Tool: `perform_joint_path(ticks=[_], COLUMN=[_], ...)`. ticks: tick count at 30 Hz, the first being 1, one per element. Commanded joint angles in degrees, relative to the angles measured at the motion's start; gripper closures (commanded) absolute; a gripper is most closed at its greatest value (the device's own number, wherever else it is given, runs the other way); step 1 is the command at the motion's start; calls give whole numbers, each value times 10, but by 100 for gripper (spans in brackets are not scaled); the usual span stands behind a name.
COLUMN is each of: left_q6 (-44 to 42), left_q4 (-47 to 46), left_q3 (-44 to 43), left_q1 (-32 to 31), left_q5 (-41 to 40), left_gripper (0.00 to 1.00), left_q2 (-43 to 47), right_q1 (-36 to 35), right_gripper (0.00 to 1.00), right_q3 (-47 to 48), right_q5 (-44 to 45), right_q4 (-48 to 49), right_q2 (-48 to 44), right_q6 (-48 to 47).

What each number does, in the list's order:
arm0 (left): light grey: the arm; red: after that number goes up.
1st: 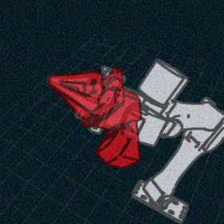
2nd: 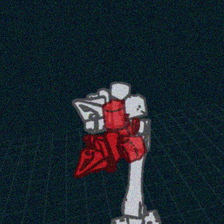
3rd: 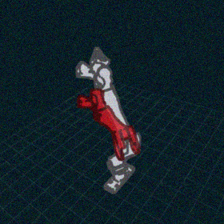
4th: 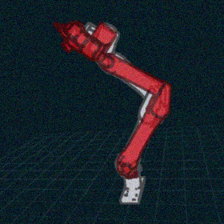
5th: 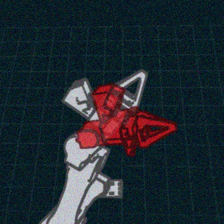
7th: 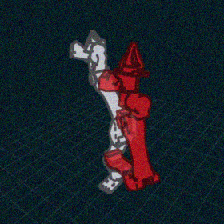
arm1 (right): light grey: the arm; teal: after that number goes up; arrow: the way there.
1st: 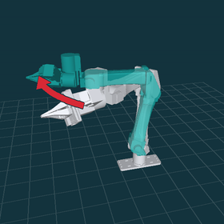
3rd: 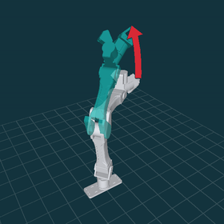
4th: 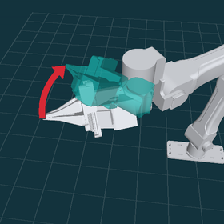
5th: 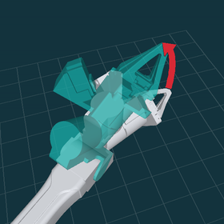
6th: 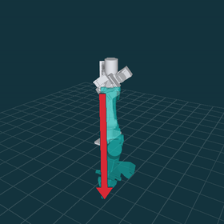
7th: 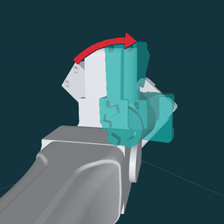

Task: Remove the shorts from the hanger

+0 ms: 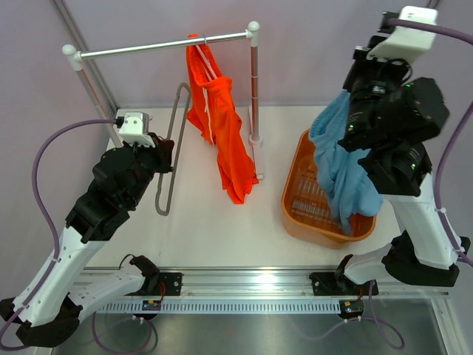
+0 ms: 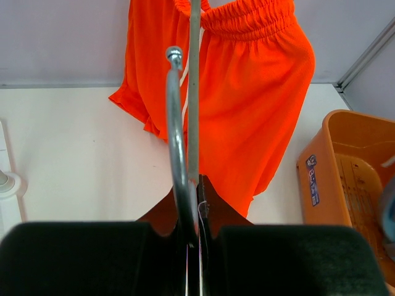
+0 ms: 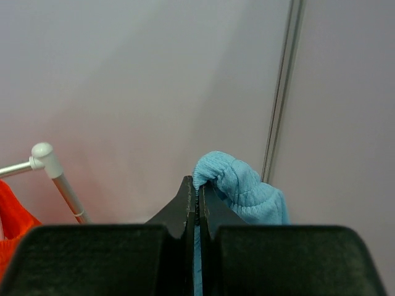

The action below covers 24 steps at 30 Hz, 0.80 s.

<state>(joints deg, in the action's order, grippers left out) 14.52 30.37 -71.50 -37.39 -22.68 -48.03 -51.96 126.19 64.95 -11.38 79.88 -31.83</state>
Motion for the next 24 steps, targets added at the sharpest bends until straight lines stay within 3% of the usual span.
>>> perform_joint_path(ticks=[1, 6, 12, 15, 22, 24], left_q6=[-12, -13, -14, -13, -14, -14], left_q4=[-32, -32, -32, -31, -23, -20], left_q3=[3, 11, 14, 11, 7, 5], left_q1=[2, 2, 2, 2, 2, 2], left_q5=[4, 0, -3, -6, -13, -18], left_gripper=[100, 100, 100, 100, 100, 100], left_q2=[9, 14, 14, 13, 11, 7], right_q1=[19, 48, 93, 112, 156, 164], right_gripper=[100, 100, 100, 100, 100, 91], right_q3=[-15, -94, -262, -351, -544, -593], right_q5=[-45, -33, -48, -79, -181, -213], right_q4=[-61, -117, -233, -291, -353, -333], right_q2=[1, -31, -135, -183, -216, -214], right_q6=[82, 156, 350, 471, 631, 648])
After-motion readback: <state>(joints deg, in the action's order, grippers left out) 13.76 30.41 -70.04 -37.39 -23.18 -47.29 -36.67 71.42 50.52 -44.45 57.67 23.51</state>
